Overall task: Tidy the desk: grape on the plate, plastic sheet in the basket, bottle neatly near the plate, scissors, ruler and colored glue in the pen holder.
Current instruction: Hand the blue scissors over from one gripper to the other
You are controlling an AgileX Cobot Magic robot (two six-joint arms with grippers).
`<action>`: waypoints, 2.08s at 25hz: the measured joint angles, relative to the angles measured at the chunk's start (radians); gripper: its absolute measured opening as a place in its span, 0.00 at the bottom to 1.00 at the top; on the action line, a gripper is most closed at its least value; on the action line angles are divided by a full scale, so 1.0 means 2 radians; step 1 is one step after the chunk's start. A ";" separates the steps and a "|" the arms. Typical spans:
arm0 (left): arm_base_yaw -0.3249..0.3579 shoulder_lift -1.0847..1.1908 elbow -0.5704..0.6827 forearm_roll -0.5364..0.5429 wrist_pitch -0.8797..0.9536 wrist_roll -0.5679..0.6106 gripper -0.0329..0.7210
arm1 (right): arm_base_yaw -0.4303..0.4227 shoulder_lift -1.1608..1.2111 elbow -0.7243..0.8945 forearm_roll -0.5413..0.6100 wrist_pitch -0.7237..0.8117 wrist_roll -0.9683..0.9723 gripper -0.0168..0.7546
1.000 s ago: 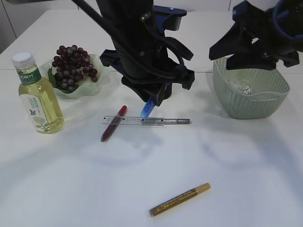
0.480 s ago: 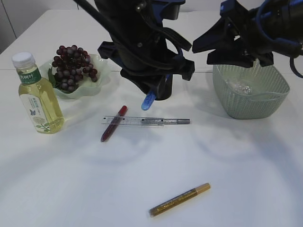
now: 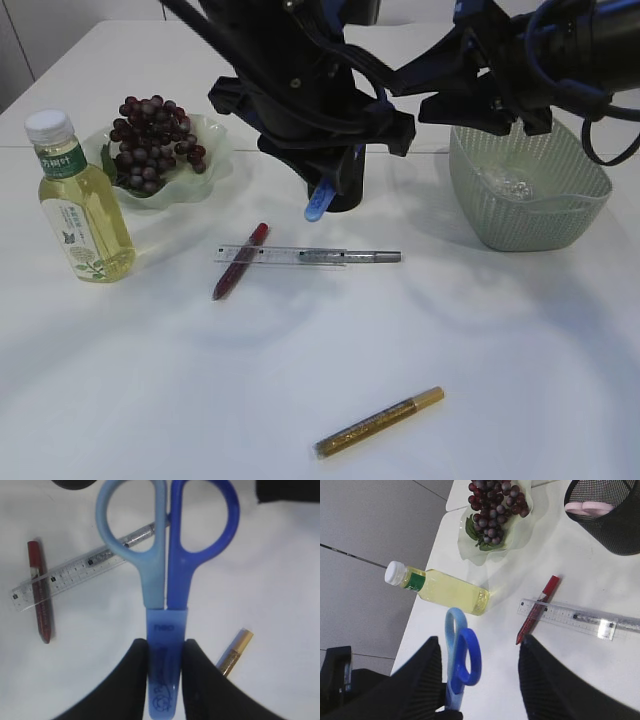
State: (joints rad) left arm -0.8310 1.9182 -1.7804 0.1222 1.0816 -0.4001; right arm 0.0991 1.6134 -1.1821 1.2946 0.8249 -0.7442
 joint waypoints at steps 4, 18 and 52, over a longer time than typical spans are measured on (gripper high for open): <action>0.000 -0.001 0.000 0.001 -0.001 0.000 0.24 | 0.000 0.003 0.000 0.005 -0.001 -0.005 0.54; 0.000 -0.001 0.000 0.002 -0.005 0.000 0.24 | 0.001 0.009 0.000 0.031 -0.007 -0.011 0.76; 0.000 -0.001 -0.005 0.002 -0.073 0.000 0.24 | 0.020 0.041 0.000 0.158 0.015 -0.112 0.77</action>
State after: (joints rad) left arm -0.8310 1.9159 -1.7908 0.1263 0.9363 -0.4001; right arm 0.1385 1.6944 -1.1821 1.6101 0.8545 -0.9688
